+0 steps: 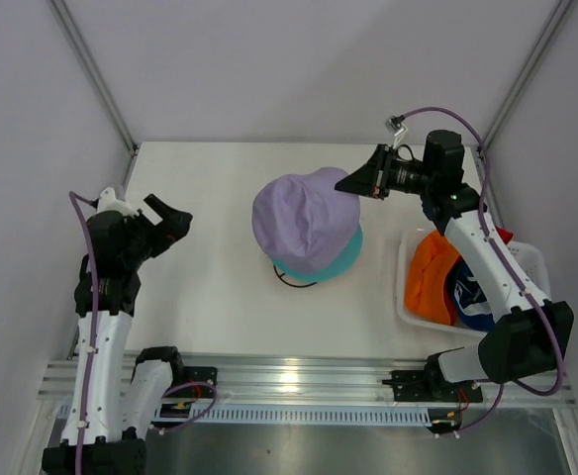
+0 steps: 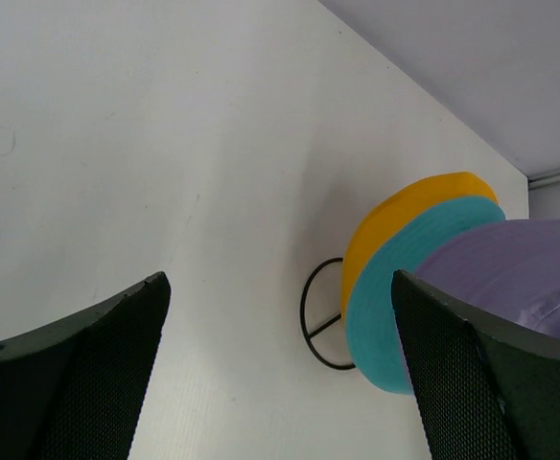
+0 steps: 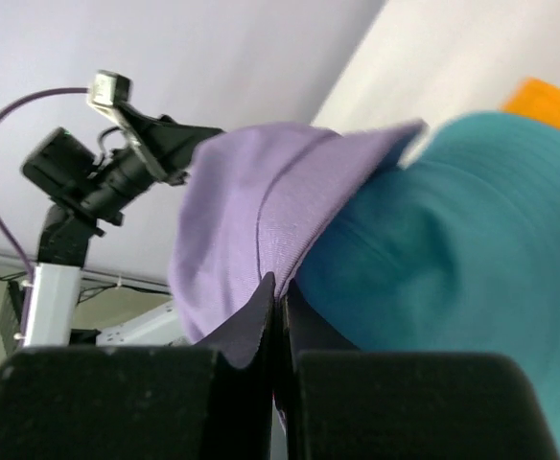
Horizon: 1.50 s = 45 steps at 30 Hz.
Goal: Stack the hats
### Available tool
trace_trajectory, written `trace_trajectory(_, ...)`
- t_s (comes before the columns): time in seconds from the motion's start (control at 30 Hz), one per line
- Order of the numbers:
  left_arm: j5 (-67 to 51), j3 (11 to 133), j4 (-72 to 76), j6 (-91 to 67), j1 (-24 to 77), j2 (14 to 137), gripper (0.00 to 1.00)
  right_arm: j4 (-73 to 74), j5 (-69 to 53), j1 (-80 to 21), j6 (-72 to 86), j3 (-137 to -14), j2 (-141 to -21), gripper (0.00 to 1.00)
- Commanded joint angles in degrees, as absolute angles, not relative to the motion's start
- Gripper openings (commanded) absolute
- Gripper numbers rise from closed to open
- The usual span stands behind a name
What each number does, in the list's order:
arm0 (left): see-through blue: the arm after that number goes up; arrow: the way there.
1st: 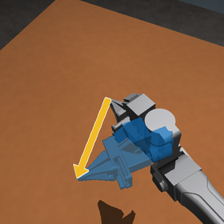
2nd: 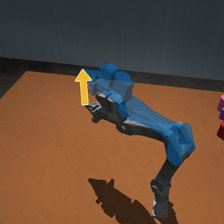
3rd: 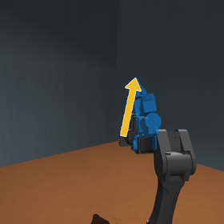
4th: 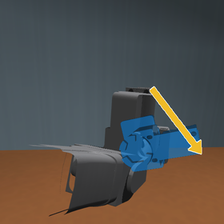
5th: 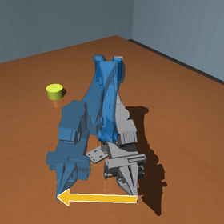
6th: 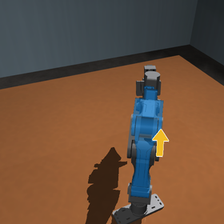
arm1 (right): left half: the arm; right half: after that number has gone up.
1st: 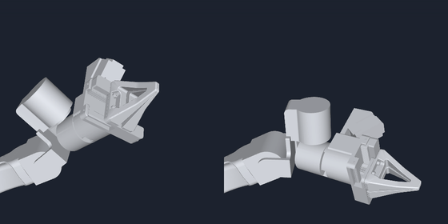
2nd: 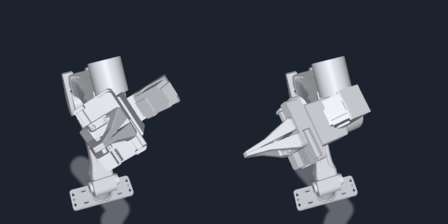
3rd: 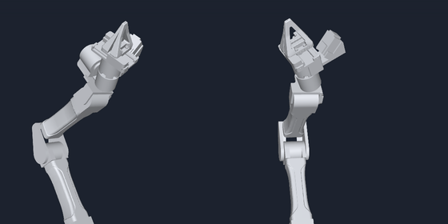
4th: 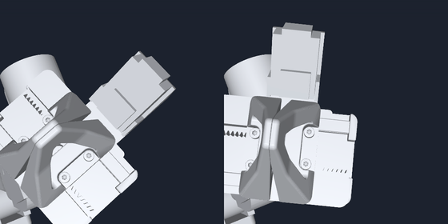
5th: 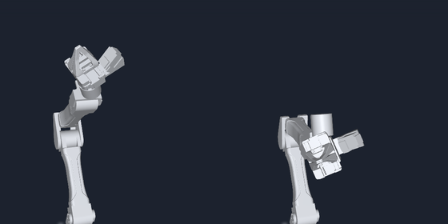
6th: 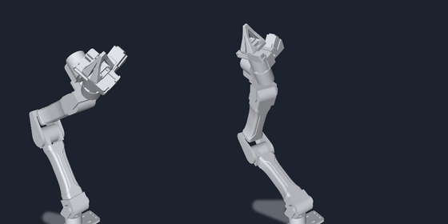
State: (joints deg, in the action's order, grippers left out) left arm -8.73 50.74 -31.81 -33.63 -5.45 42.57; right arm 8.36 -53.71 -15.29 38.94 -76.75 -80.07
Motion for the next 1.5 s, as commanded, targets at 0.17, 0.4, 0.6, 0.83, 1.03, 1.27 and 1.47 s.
trace_trajectory(0.17,-19.2,46.0,-21.3,-39.3,-5.1,46.0,0.96,6.6,-54.5,-10.9,31.1,-66.9,-80.1,0.0)
trace_trajectory(0.4,-22.4,43.9,-11.6,-42.1,-0.4,50.5,0.96,-9.4,-52.1,-7.4,36.6,-53.8,-79.8,0.0)
trace_trajectory(0.6,-27.8,47.0,-2.0,-42.4,7.3,59.3,0.93,-7.0,-51.7,-5.6,33.1,-54.3,-83.5,0.0)
trace_trajectory(0.83,-32.3,46.4,11.5,-43.1,12.5,67.4,0.89,-9.7,-52.3,-5.3,34.7,-54.9,-86.6,0.0)
trace_trajectory(1.03,-39.0,46.7,18.9,-41.1,12.7,75.8,0.86,-6.9,-52.8,-5.2,32.8,-57.8,-89.2,0.0)
trace_trajectory(1.27,-41.8,48.8,23.8,-43.4,12.8,82.1,0.81,-5.7,-54.0,-5.3,33.7,-61.9,-92.8,0.0)
trace_trajectory(1.47,-42.5,50.4,27.4,-44.8,15.5,85.6,0.71,-3.3,-53.5,-5.4,33.0,-65.3,-95.4,0.0)
